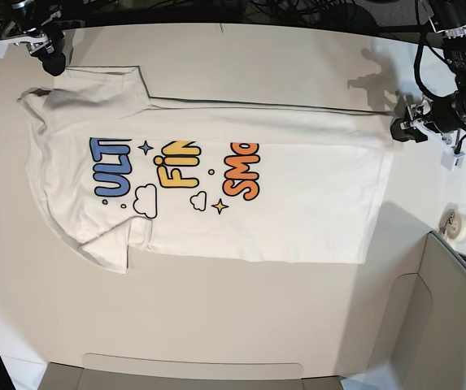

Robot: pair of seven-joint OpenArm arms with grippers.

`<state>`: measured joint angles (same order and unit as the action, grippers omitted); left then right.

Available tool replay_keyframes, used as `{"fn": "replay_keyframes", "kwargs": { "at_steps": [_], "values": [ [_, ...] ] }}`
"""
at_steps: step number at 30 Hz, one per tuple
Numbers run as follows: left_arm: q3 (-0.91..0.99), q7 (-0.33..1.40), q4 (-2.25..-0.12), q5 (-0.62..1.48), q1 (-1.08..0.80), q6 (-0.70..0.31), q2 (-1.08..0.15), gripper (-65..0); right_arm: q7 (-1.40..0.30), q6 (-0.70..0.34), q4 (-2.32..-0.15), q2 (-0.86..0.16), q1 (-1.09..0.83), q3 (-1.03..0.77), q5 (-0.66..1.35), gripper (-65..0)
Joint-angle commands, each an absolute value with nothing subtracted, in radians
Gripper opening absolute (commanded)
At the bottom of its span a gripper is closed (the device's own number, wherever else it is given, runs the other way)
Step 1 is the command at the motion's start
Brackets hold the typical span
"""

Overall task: Layout the t-shirt on the table in an organized manner, then fold the t-shirt properly
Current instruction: 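Release the folded edge and regrasp the fold corners with both grippers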

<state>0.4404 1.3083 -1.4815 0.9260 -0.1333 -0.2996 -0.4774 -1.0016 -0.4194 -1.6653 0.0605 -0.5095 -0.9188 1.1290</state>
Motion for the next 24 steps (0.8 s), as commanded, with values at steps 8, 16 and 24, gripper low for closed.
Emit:
{"fn": "replay_keyframes", "kwargs": {
  "at_steps": [8, 16, 24],
  "values": [
    [0.447, 1.300, -1.497, 0.941, -0.125, -0.302, -0.499, -39.4, -1.043, -0.404, -1.659, 0.087, -0.498, -0.917, 1.073, -40.2],
    [0.447, 1.300, -1.497, 0.941, -0.133, -0.302, -0.499, -40.0, -1.043, -0.404, -1.601, 0.097, -0.464, -0.915, 1.073, -40.4],
    [0.447, 1.300, -1.497, 0.941, -0.145, -0.302, -0.499, -40.0, -1.047, -0.404, -1.612, 0.090, -0.472, -0.903, 1.072, -65.0]
  ]
}}
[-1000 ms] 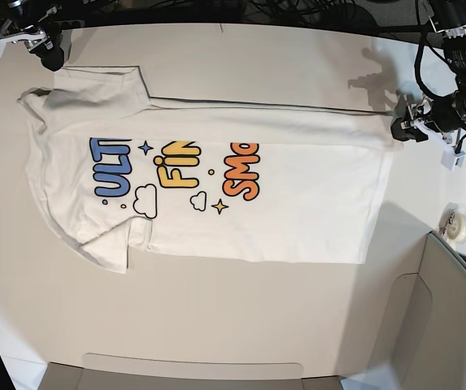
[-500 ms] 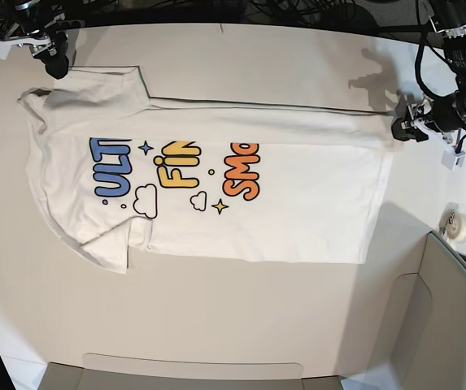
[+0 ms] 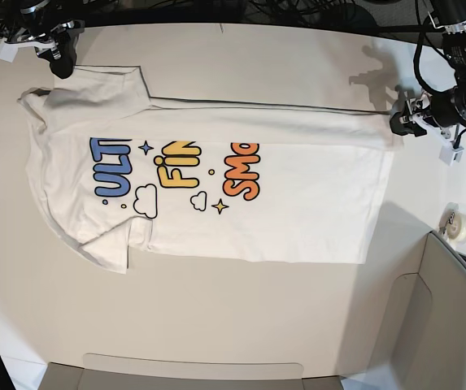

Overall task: Layout the t-shirt on the table in an organized manner, then fold the t-shirt properly
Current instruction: 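Release the folded edge and regrasp the fold corners with both grippers, then reach the right gripper onto the shirt and pull the fold corner back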

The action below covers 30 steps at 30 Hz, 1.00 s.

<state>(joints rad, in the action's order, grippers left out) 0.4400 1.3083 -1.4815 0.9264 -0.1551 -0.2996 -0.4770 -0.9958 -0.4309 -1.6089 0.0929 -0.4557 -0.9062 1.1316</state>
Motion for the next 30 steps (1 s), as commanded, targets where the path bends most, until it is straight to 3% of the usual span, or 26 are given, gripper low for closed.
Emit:
{"fn": "replay_keyframes", "kwargs": {
  "at_steps": [1, 15, 22, 30],
  "values": [
    [0.447, 1.300, -1.497, 0.941, -0.145, -0.302, -0.499, -40.0, -1.058, -0.404, -1.621, 0.090, -0.472, -0.900, 1.064, -65.0],
    [0.447, 1.300, -1.497, 0.941, -0.145, -0.302, -0.499, -40.0, -1.139, -0.404, -1.943, 0.101, -0.367, -0.888, 1.053, -65.0],
    [0.447, 1.300, -1.497, 0.941, -0.147, -0.302, -0.499, -40.0, -1.135, -0.404, -1.945, 0.101, -0.223, -0.769, 1.033, -65.0],
    [0.447, 1.302, -1.497, 0.941, -0.166, -0.302, -0.498, -40.0, -1.132, -0.404, -1.862, 0.157, -0.090, -0.665, 0.855, -65.0]
  ]
}}
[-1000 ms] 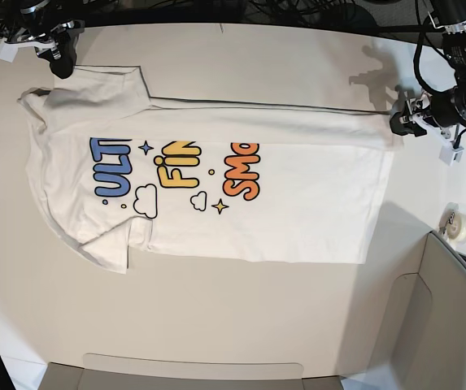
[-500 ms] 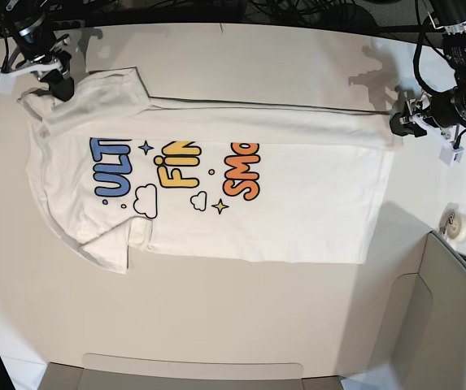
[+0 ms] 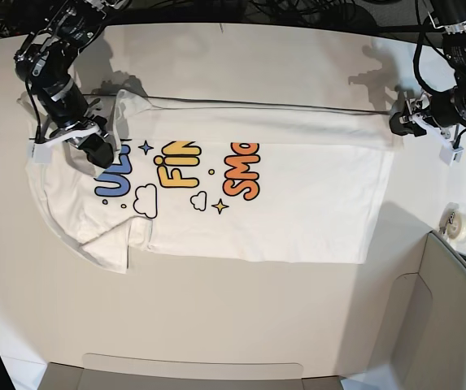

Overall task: Layout the t-shirt on the table in an organized manner, then fold the t-shirt properly
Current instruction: 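Reach the right gripper onto the shirt and pull the fold corner back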

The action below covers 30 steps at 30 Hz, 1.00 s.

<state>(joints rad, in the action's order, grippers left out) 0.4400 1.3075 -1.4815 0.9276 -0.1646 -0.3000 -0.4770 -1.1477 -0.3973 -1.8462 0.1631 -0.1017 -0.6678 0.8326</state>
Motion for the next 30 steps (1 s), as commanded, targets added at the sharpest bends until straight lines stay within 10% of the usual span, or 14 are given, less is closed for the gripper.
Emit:
{"fn": "replay_keyframes", "kwargs": {
  "at_steps": [1, 9, 18, 30],
  "values": [
    [0.447, 1.302, -1.497, 0.941, -0.170, -0.302, -0.498, -40.0, -1.132, -0.404, -1.845, 0.157, -0.081, -0.665, 0.845, -65.0],
    [0.447, 1.302, -1.497, 0.941, -0.171, -0.302, -0.486, -40.0, -1.132, -0.404, -1.738, 0.157, -0.033, -0.670, 0.814, -63.4],
    [0.412, 1.300, -1.497, 0.941, -0.173, -0.303, -0.479, -40.0, -1.138, -0.406, -1.735, 0.157, -0.012, -0.664, 0.855, -32.7],
    [0.401, 1.300, -1.497, 0.941, -0.173, -0.303, -0.478, -40.0, -1.205, -0.410, -1.739, 0.131, -0.039, -0.673, 1.228, -31.6]
  ]
}}
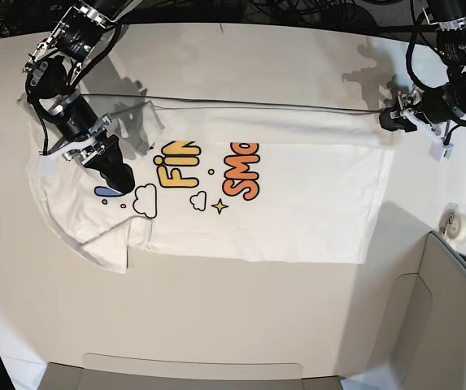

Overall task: Layout the t-shirt on the table in an organized manner, then fold the t-shirt properly
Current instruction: 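Reach the right gripper onto the shirt and pull the fold corner back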

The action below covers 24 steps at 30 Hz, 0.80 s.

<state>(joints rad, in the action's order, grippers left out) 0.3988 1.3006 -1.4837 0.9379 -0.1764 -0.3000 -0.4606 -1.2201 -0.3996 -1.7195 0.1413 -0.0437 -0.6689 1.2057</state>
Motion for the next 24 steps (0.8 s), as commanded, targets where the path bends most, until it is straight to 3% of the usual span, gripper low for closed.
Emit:
{"fn": "replay_keyframes", "kwargs": {
  "at_steps": [1, 4, 7, 13, 18, 24],
  "values": [
    [0.401, 1.300, -1.497, 0.941, -0.173, -0.303, -0.478, -40.0, -1.205, -0.410, -1.739, 0.122, -0.054, -0.673, 1.250, -31.7],
    [0.401, 1.300, -1.497, 0.941, -0.173, -0.305, -0.478, -40.0, -1.205, -0.410, -1.739, 0.088, -0.104, -0.674, 1.267, -33.0],
    [0.401, 1.299, -1.497, 0.941, -0.182, -0.305, -0.478, -40.0, -1.202, -0.407, -1.739, 0.045, -0.150, -0.676, 1.264, -39.3],
    [0.409, 1.290, -1.497, 0.941, -0.188, -0.305, -0.478, -40.0, -1.202, -0.406, -1.739, -0.031, -0.196, -0.768, 1.262, -65.0],
    [0.410, 1.288, -1.497, 0.941, -0.186, -0.305, -0.478, -40.0, -1.202, -0.406, -1.741, -0.097, -0.228, -0.826, 1.262, -63.0],
    [0.412, 1.288, -1.497, 0.941, -0.186, -0.305, -0.478, -39.9, -1.204, -0.406, -1.739, -0.139, -0.280, -0.908, 1.262, -42.4]
  ]
}}
